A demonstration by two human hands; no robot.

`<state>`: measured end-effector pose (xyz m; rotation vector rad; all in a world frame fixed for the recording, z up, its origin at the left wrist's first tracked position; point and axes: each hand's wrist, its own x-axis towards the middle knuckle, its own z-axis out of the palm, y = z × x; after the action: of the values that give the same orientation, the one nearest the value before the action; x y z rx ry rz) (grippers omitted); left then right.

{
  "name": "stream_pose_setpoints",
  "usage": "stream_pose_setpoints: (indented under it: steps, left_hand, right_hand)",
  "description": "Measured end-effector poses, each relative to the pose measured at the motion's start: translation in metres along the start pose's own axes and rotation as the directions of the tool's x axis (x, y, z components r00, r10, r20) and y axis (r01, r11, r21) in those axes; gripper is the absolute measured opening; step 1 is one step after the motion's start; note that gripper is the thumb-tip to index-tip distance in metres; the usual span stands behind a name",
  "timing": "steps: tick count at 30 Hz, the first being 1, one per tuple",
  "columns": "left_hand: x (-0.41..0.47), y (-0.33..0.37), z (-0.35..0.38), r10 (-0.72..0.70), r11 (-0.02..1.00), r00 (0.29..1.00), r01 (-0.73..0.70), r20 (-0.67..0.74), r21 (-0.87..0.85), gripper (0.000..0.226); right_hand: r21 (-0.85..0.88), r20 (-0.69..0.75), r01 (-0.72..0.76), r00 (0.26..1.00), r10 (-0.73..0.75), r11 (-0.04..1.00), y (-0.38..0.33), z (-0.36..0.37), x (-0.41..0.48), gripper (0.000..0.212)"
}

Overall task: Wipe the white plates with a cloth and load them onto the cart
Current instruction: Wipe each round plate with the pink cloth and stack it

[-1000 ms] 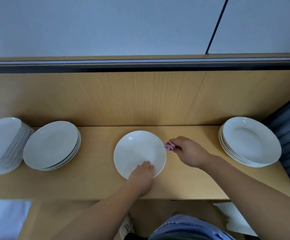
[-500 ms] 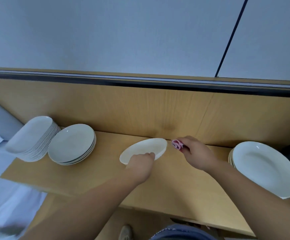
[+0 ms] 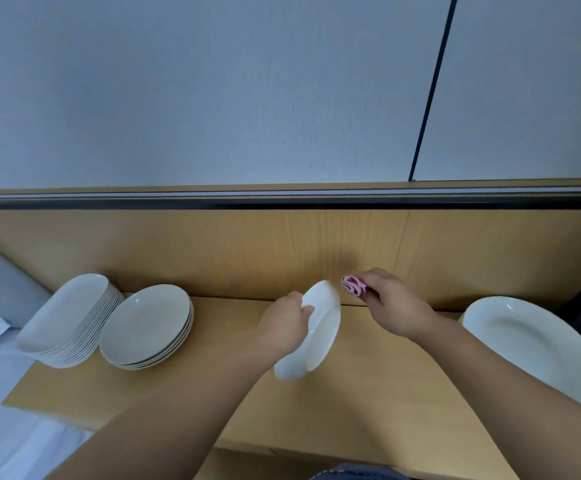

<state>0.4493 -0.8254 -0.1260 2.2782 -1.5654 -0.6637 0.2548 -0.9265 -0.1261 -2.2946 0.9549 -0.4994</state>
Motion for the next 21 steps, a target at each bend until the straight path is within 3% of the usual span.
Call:
stream_pose_setpoints:
  steps: [12,17,21]
  left_hand:
    - [0.011,-0.047,-0.019,0.009,0.986,0.996,-0.023,-0.091,-0.164,0.016]
    - [0.013,-0.095,-0.027,-0.062,0.975,0.996,0.073,0.062,-0.208,0.069]
    - [0.016,-0.13,-0.021,-0.076,0.973,0.989,0.102,0.127,-0.209,0.077]
  right_hand:
    - [-0.067,0.033,0.006,0.999,-0.004,0.998,-0.013,0.026,0.025,0.027]
    - [-0.096,0.107,0.008,0.994,0.003,0.995,-0.026,0.053,0.046,0.023]
    - [-0.148,0.193,0.107,0.978,-0.078,0.983,-0.035,0.08,0.067,0.034]
